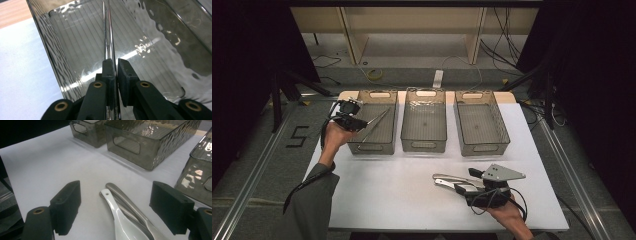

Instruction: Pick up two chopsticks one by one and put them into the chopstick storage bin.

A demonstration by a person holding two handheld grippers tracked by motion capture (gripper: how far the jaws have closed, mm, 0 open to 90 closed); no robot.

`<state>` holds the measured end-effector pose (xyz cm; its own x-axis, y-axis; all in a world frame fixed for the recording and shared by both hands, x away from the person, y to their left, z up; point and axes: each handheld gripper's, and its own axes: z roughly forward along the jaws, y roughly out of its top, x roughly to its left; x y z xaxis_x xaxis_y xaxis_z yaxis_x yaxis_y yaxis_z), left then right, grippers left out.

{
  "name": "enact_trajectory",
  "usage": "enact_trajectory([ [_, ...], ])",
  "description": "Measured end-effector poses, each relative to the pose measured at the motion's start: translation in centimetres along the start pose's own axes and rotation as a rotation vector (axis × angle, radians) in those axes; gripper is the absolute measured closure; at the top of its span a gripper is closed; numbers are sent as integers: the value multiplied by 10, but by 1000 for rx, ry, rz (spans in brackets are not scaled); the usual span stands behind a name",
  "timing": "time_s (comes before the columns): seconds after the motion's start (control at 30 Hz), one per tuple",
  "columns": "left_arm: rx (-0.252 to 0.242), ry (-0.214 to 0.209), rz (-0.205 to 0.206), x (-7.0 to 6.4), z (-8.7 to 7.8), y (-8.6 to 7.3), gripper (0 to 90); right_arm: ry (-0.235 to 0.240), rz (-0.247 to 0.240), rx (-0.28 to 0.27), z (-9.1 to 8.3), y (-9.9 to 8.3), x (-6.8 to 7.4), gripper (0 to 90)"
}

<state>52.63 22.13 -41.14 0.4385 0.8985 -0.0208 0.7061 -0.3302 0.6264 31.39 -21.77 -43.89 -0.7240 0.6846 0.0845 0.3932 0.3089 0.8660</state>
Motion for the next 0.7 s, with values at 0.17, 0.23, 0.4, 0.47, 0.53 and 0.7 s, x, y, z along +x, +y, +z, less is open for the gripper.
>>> enact_trajectory([
  [0.17, -31, -9, -23, -2, -6, 4, 639, 0, 0, 0, 0, 0, 0, 257],
  [0.23, -41, -25, -26, -4, -11, 6, 568, -1, 0, 0, 0, 0, 0, 257],
  [0.4, -54, -50, -15, -13, -22, 6, 442, 0, -2, 1, 0, 0, 0, 257],
  [0.47, -63, -65, -21, -17, -26, 3, 402, 0, -1, 2, 0, 0, 0, 257],
  [0.53, -73, -92, -32, -20, -30, -1, 366, 2, 0, 1, 0, 0, 0, 257],
  [0.7, -111, -145, -41, -28, -40, -12, 315, 1, -6, 6, 1, 0, 1, 259],
])
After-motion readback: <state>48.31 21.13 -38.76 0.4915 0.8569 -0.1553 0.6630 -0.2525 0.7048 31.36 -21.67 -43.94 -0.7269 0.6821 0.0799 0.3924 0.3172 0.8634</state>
